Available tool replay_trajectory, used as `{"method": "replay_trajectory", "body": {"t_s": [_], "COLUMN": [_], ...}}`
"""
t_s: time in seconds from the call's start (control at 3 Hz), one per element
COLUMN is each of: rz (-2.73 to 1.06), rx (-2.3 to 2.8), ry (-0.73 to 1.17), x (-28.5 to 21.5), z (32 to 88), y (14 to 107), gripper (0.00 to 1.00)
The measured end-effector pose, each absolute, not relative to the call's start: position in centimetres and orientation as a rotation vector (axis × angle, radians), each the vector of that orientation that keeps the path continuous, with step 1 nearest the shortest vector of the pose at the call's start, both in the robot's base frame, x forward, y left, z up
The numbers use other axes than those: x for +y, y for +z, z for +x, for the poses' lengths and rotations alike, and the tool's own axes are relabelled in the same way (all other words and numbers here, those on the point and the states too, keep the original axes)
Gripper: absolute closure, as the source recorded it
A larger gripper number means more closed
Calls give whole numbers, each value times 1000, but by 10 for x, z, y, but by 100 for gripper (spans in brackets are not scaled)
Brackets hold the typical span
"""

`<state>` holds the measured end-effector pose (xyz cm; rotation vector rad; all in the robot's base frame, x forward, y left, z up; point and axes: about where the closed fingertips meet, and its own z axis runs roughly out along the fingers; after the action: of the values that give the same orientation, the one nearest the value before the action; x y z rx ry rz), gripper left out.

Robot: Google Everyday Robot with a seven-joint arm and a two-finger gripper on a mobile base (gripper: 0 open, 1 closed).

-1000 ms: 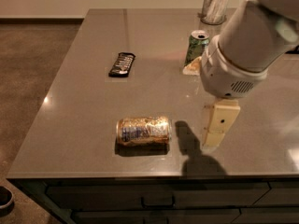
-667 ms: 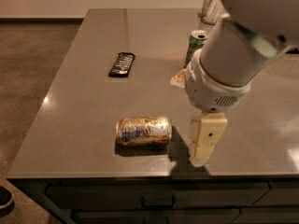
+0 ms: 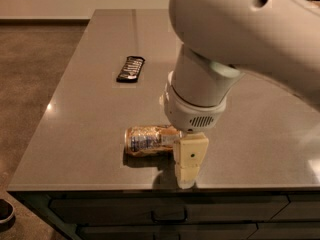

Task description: Place orange can upright

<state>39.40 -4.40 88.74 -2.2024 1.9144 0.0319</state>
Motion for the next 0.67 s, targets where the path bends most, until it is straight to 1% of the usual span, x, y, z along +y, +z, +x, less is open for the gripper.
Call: {"method": "replay_trajectory", "body": {"t_s": [0.67], "rz": [-2252], "rx": [1939], "ry": [76], "x": [-7], "z": [400], "y": [864], "gripper": [0]}}
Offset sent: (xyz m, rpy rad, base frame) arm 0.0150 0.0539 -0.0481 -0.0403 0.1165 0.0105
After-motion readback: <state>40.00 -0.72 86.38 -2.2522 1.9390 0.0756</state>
